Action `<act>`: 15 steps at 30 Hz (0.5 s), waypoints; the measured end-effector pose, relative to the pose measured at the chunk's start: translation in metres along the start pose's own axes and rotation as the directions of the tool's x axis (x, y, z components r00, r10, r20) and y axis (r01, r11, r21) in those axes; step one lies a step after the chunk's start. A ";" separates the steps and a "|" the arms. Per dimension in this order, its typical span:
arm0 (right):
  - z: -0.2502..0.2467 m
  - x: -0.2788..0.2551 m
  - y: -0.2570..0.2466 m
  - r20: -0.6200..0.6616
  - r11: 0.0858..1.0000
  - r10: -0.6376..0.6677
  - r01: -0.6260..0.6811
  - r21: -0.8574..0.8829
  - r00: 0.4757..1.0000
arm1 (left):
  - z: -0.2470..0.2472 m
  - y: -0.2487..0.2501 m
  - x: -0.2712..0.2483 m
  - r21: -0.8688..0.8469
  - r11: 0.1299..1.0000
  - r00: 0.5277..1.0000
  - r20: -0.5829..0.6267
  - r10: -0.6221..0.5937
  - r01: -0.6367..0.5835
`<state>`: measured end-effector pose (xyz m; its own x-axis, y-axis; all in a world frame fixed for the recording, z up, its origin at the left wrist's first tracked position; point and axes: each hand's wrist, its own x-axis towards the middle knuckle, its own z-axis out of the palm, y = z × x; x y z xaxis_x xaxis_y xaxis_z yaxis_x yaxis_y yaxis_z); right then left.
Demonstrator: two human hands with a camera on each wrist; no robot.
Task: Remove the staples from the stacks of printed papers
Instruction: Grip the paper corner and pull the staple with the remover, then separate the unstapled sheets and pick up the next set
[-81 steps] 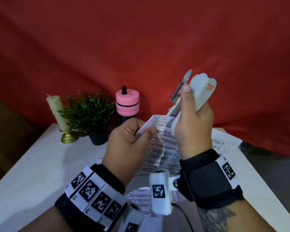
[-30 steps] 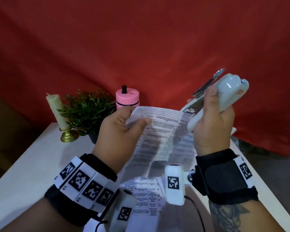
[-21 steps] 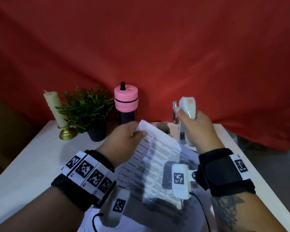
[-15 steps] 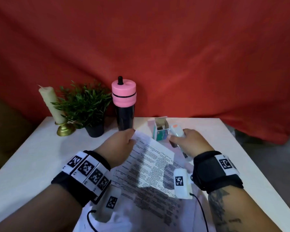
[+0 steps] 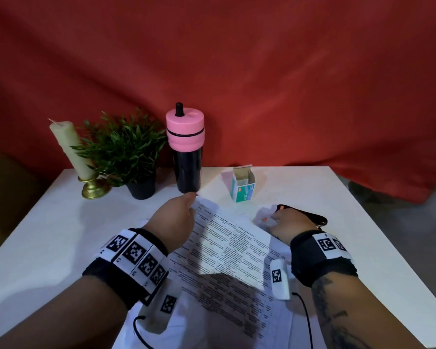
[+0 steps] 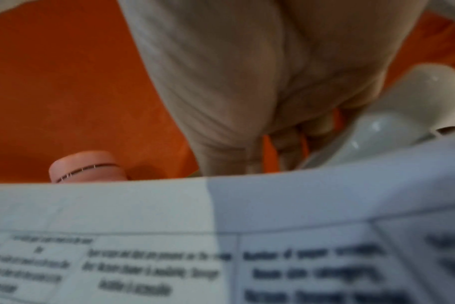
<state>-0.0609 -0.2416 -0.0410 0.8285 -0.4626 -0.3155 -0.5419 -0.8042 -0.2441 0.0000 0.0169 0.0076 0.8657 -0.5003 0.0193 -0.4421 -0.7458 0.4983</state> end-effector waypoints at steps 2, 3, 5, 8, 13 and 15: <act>-0.007 -0.011 -0.004 -0.098 0.948 -0.086 0.111 0.298 0.991 | -0.002 0.002 0.000 -0.018 1.000 1.000 -0.012 0.013 -0.013; -0.011 -0.020 -0.008 -0.128 0.863 -0.130 0.176 0.474 0.983 | -0.003 0.002 0.001 -0.045 0.999 0.999 -0.042 0.023 -0.025; -0.019 -0.038 -0.019 -0.073 0.669 -0.230 0.213 0.712 0.970 | -0.006 0.002 0.003 -0.120 0.992 0.993 -0.111 0.035 -0.048; -0.019 -0.048 -0.023 0.036 0.654 -0.365 0.229 0.721 0.930 | -0.008 0.003 0.006 -0.202 0.975 0.982 -0.183 0.053 -0.090; -0.017 -0.057 -0.011 -0.094 0.669 -0.287 0.270 0.693 0.953 | -0.010 0.010 0.010 -0.230 0.939 0.913 -0.376 0.157 -0.256; -0.019 -0.066 0.000 -0.156 0.606 -0.220 0.261 0.752 0.963 | -0.007 0.014 0.011 -0.132 0.967 0.884 -0.448 0.136 -0.216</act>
<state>-0.1129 -0.2184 -0.0025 0.9391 -0.3265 -0.1068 -0.2182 -0.3268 -0.9196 0.0047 0.0043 0.0208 0.8099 -0.3470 0.4729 -0.5838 -0.5550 0.5926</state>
